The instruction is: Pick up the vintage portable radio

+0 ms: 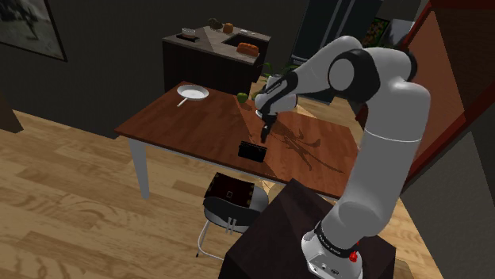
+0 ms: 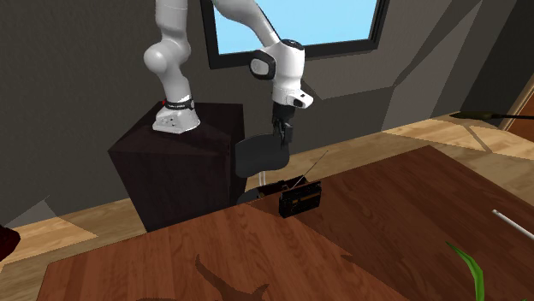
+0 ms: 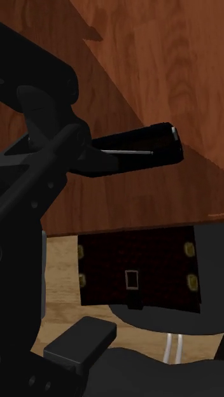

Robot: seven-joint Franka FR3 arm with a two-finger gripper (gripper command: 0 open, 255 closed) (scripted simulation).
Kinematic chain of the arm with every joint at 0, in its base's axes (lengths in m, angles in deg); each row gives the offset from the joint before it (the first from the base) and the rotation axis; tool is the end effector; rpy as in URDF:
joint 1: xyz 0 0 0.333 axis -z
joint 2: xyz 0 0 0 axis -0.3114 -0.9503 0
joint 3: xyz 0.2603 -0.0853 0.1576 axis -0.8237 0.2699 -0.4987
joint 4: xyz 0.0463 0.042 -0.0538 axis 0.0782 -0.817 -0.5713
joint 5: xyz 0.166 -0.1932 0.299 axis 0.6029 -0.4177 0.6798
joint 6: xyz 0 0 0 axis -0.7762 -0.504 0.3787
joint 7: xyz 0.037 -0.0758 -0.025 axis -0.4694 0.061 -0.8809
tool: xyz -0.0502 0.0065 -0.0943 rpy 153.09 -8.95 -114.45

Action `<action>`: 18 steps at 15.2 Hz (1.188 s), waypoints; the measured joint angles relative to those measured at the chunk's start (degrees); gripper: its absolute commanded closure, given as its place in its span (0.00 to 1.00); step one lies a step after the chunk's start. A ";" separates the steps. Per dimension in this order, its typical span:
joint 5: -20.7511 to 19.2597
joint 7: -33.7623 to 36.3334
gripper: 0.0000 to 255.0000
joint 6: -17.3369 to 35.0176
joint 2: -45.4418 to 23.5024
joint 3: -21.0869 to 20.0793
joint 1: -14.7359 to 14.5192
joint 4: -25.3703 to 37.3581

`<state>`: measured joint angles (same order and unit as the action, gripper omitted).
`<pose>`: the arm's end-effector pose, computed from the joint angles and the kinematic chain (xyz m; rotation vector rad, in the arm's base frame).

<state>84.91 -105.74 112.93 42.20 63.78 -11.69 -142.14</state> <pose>0.4919 -0.2712 0.2597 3.0508 0.5251 -0.1339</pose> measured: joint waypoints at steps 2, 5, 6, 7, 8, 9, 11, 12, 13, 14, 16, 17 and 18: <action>1.75 -2.19 0.00 0.83 -4.27 -1.01 1.28 3.50; 4.07 -5.62 0.00 1.70 -11.35 -2.73 3.94 9.97; 4.58 -6.54 0.00 1.55 -13.51 -3.23 4.77 12.36; 5.00 -7.15 0.00 1.61 -15.51 -3.76 5.35 14.43; 5.43 -8.12 0.00 1.37 -17.72 -4.26 6.32 17.03; 5.85 -8.95 0.00 1.48 -20.10 -4.80 7.21 19.49; 6.28 -9.64 0.00 1.59 -22.86 -5.44 8.07 22.23; 6.44 -9.74 0.00 1.94 -23.72 -5.65 8.26 22.76; 6.57 -9.92 0.00 2.13 -24.44 -5.80 8.51 23.30; 6.70 -9.91 0.00 2.58 -25.04 -5.96 8.58 23.46; 7.00 -10.05 0.00 3.53 -26.39 -6.31 8.87 23.87; 7.16 -10.17 0.00 3.97 -27.14 -6.48 9.09 24.19; 7.23 -10.12 0.00 4.20 -27.56 -6.57 9.11 24.36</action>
<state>92.14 -115.86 117.13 14.64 57.21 -2.58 -117.78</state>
